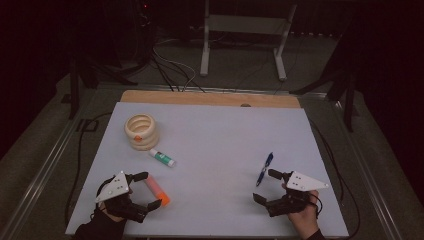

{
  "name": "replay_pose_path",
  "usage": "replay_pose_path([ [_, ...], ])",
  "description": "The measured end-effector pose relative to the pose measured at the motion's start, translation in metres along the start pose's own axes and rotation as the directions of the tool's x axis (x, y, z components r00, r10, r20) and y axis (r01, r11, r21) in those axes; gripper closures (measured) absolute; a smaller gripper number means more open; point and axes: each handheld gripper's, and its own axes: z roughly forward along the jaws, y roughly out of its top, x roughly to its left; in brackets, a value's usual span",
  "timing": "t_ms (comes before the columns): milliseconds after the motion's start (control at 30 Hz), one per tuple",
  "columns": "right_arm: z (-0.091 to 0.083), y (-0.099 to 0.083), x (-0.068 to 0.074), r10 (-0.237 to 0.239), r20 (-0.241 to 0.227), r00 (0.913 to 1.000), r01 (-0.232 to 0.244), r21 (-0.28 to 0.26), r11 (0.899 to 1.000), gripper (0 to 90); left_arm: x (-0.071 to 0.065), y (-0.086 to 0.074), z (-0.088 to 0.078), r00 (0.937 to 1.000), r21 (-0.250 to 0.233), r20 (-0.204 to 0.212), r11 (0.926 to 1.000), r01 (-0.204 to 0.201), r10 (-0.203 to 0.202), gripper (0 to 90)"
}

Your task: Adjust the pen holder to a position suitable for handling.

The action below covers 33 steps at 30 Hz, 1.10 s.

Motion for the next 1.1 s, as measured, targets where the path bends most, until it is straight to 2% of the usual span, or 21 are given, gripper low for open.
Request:
replay_pose_path([
  [100, 0.000, 0.001, -0.002, 0.007, 0.001, 1.0000, -0.007, -0.006, 1.000, 0.0, 0.000, 0.000, 0.000, 1.0000, 0.005, 0.004, 1.0000, 0.005, -0.005, 0.0],
  [167, -0.002, 0.002, -0.004, 0.031, -0.007, 0.9995, -0.031, -0.025, 0.999, 0.0, 0.000, 0.000, 0.001, 1.0000, 0.014, 0.005, 0.9999, 0.007, -0.007, 0.0],
  [267, -0.003, 0.004, -0.005, 0.067, -0.028, 0.9974, -0.067, -0.004, 0.998, 0.0, -0.001, 0.001, 0.003, 0.9998, 0.031, 0.019, 0.9995, -0.001, 0.001, 0.0],
  [433, -0.005, 0.008, -0.003, 0.065, -0.050, 0.9966, -0.067, -0.020, 0.998, 0.0, -0.006, 0.004, 0.006, 0.9991, 0.056, 0.039, 0.9983, -0.016, 0.014, 0.0],
  [633, -0.008, 0.010, -0.002, 0.069, -0.062, 0.9957, -0.072, -0.034, 0.997, 0.0, -0.009, 0.014, 0.006, 0.9958, 0.055, 0.091, 0.9985, 0.004, -0.009, 0.0],
  [800, -0.009, 0.012, 0.000, 0.063, -0.061, 0.9962, -0.066, -0.042, 0.997, 0.0, -0.012, 0.025, 0.004, 0.9944, 0.044, 0.105, 0.9990, -0.005, 0.000, 0.0],
  [900, -0.009, 0.012, 0.001, 0.063, -0.064, 0.9959, -0.065, -0.037, 0.997, 0.0, -0.013, 0.033, 0.003, 0.9934, 0.040, 0.113, 0.9989, -0.024, 0.020, 0.0],
  [1100, -0.010, 0.013, 0.002, 0.065, -0.076, 0.9950, -0.068, -0.040, 0.997, 0.0, -0.011, 0.050, -0.002, 0.9930, 0.022, 0.116, 0.9995, -0.024, 0.021, 0.0],
])
